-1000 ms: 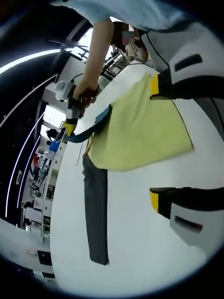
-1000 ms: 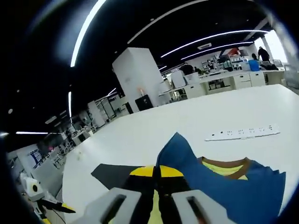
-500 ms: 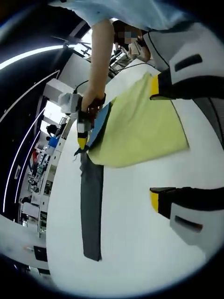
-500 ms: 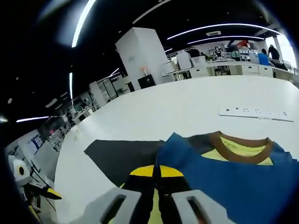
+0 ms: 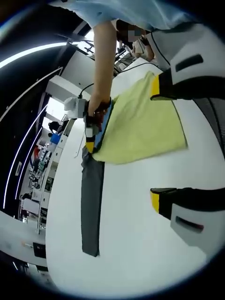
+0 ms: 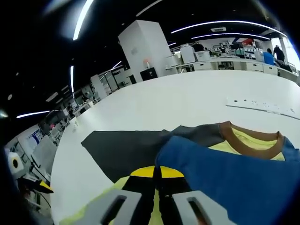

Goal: Fold the garment on the visible template until the final outline fits inside the template.

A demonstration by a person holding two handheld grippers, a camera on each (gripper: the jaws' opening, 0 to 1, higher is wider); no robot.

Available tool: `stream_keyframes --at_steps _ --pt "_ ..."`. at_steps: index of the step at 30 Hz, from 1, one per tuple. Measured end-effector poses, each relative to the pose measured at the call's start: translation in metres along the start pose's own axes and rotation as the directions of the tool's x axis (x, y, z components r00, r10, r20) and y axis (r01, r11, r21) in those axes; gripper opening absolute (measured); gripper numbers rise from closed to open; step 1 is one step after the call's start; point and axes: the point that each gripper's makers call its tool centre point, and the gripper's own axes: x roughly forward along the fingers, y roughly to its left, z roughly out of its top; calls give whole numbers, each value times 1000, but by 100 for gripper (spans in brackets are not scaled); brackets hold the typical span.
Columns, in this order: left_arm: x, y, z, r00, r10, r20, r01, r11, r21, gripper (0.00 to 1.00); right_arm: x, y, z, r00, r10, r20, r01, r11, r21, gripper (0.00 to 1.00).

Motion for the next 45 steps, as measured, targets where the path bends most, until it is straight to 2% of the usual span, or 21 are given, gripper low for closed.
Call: stream_keyframes --at_steps 7,10,12,16,18,21,25,29,32,35,37,45 --pt "-3 1 1 1000 8 6 -8 1000 -6 74 -1 9 4 999 43 22 -42 999 -33 0" --pt "-2 3 2 1000 12 3 -12 1000 1 74 -5 13 12 997 55 52 -50 994 -96 16" --pt "-2 2 4 1000 11 9 -11 1000 4 74 -10 13 14 996 53 67 -45 993 -106 28" --pt "-1 1 7 1000 9 18 -9 1000 12 74 -18 7 14 996 45 81 -37 994 -99 36" --pt "0 0 7 1000 7 18 -7 1000 11 74 -20 5 14 996 49 79 -41 993 -107 45" --pt "1 -2 8 1000 1 20 -1 1000 13 74 -23 2 16 995 58 75 -47 989 -141 62" --pt "1 -3 9 1000 -5 22 5 1000 19 74 -27 -1 23 993 70 98 -54 986 -156 68" --pt "2 -2 10 1000 -7 25 7 1000 18 74 -31 -1 24 992 75 99 -55 980 -190 87" --pt "2 -2 9 1000 -10 22 9 1000 19 74 -39 -3 23 991 81 102 -60 979 -194 97" --pt "2 -2 10 1000 -14 22 13 1000 24 74 -50 -3 16 991 99 91 -79 977 -196 100" --pt "2 -2 11 1000 -16 25 15 999 29 74 -58 -4 7 992 105 65 -88 969 -232 100" --pt "1 1 14 999 -22 31 21 999 28 73 -92 -23 -5 997 65 48 -51 966 -255 100"
